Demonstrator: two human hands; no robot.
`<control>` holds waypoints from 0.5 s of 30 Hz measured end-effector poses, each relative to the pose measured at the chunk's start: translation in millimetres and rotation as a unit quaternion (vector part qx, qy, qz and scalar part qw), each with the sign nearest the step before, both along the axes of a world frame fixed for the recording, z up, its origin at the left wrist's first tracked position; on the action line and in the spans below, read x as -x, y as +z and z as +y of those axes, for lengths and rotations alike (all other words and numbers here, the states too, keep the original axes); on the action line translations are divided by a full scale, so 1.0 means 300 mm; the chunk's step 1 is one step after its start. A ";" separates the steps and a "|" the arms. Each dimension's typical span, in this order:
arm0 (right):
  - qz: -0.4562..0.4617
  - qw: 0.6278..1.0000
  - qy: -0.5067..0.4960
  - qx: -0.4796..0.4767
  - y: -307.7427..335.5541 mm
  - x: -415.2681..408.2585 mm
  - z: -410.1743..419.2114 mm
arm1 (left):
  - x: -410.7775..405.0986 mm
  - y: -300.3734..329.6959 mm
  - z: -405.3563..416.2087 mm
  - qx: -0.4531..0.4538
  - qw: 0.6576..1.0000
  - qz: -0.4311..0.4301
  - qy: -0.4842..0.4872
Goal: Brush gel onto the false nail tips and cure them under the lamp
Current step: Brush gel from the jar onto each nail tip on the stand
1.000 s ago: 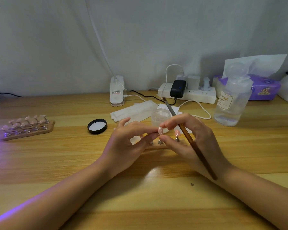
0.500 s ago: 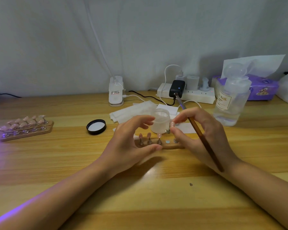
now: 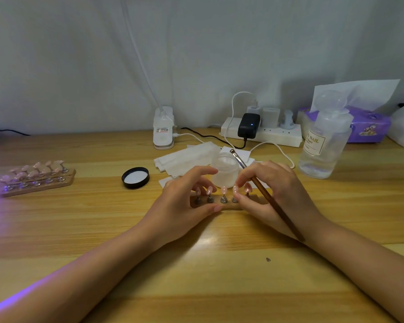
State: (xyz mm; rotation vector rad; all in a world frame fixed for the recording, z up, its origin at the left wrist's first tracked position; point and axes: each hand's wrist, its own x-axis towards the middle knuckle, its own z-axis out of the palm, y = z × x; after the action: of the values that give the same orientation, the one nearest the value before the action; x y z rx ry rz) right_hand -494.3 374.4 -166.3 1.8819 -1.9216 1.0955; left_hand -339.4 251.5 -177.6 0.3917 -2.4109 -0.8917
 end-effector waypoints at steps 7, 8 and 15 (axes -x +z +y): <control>-0.043 0.999 -0.004 -0.020 0.021 0.027 0.018 | -0.004 0.003 -0.002 -0.006 1.000 -0.008 0.000; -0.050 0.998 0.005 -0.029 0.024 0.035 0.022 | -0.004 0.002 -0.003 -0.006 1.000 -0.009 0.001; -0.093 0.994 0.036 -0.034 0.024 0.046 0.029 | -0.008 0.007 -0.001 -0.009 1.000 -0.019 0.007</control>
State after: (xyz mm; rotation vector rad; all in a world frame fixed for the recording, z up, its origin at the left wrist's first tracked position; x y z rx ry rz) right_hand -508.1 383.0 -159.1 1.9610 -2.0261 1.2852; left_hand -336.9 251.1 -175.5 0.4361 -2.4322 -0.9080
